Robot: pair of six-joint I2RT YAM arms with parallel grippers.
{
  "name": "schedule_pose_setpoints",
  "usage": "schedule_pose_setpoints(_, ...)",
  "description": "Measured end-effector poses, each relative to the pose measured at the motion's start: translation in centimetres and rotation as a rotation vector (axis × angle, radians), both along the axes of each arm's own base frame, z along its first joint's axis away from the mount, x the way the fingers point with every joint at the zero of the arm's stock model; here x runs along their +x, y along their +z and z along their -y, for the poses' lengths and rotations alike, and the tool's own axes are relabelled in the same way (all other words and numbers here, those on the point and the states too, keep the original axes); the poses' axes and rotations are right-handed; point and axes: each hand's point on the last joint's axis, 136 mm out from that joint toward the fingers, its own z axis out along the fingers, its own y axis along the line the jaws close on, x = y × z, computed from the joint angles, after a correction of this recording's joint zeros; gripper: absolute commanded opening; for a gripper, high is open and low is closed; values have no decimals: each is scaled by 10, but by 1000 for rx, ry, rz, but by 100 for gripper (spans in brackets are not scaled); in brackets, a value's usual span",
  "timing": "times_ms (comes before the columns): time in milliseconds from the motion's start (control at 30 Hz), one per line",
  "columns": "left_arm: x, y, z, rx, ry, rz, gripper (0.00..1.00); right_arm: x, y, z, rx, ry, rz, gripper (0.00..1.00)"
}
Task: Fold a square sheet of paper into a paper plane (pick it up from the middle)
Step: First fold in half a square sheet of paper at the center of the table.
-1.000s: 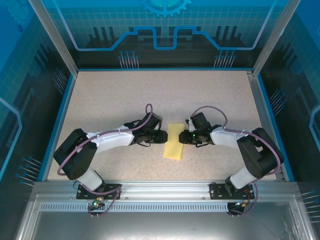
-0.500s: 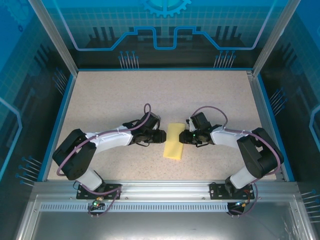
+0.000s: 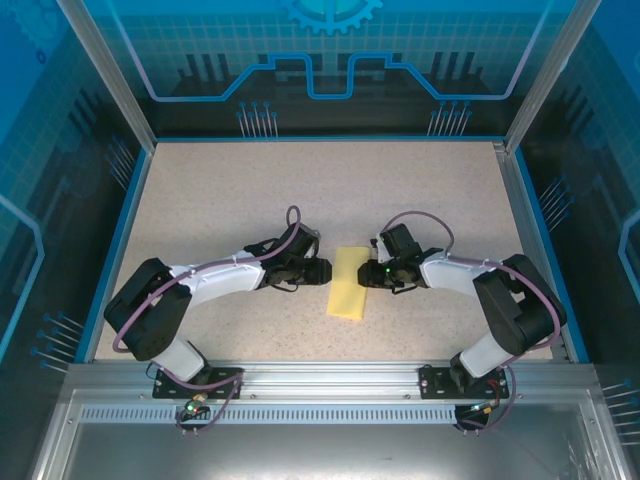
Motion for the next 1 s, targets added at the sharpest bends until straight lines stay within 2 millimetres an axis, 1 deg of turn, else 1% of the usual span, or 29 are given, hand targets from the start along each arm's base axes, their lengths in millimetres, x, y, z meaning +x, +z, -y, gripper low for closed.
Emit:
schedule_pose_setpoints(367, 0, 0, 1, -4, 0, -2, 44, 0, 0, -1, -4, 1, -4, 34)
schedule_pose_setpoints(667, 0, -1, 13, -60, -15, -20, 44, 1, -1, 0, -8, 0, -7, 34)
schedule_pose_setpoints(833, 1, 0, 21, -101, -21, -27, 41, 0, -1, -1, -10, 2, -6, 34)
schedule_pose_setpoints(1000, 3, -14, 28, -115, -23, -57, 39, 0, -1, -1, -12, 2, -5, 34)
